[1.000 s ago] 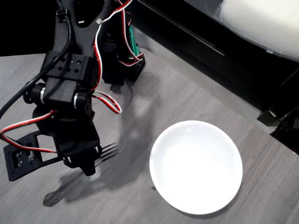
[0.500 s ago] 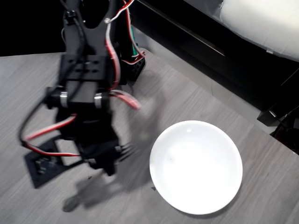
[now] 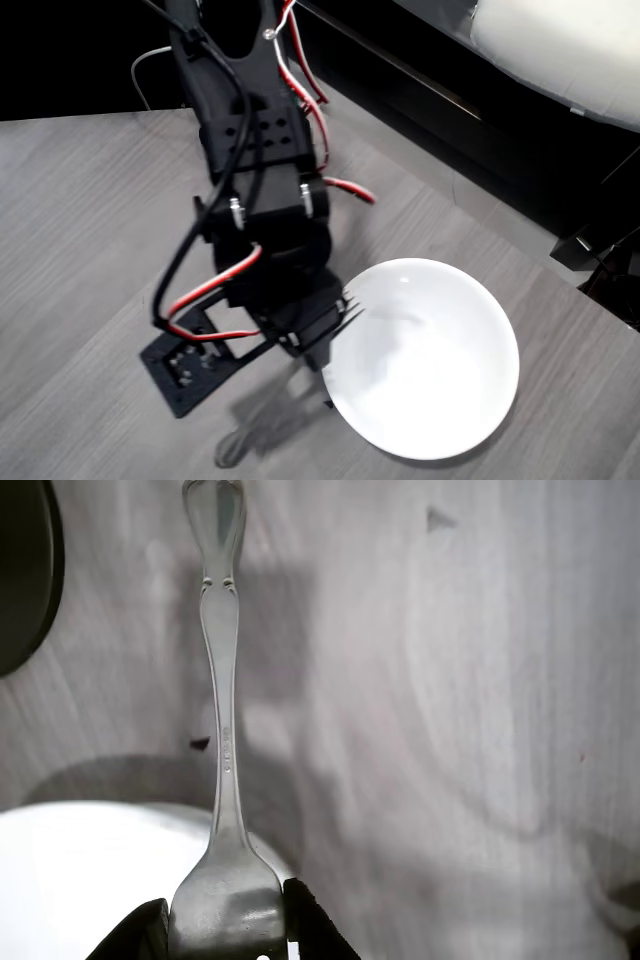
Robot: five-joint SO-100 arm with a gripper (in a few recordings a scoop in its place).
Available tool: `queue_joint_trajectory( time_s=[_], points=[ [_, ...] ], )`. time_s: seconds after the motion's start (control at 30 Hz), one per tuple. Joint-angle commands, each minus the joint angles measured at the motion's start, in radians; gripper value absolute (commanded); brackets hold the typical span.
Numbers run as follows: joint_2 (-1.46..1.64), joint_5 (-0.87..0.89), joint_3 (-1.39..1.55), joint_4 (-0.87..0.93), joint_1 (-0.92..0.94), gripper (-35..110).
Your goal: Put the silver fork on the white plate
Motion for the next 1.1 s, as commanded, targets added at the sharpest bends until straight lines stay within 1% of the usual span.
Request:
queue_joint_trajectory(
  time_s=[0.0,0.37,0.5,0.8,1.07],
  points=[
    [0.052,0.023,-0.074,-0.011,-0.023,1],
    [0.046,0.049,-0.120,0.008,-0.135,1],
    [-0.002,0.055,-0.120,-0.017,-0.192,1],
    [-0.224,0.078,-0.176,-0.043,-0.316,1],
    [-0.400,0.083,-0.275,-0.044,-0.347,1]
  ],
)
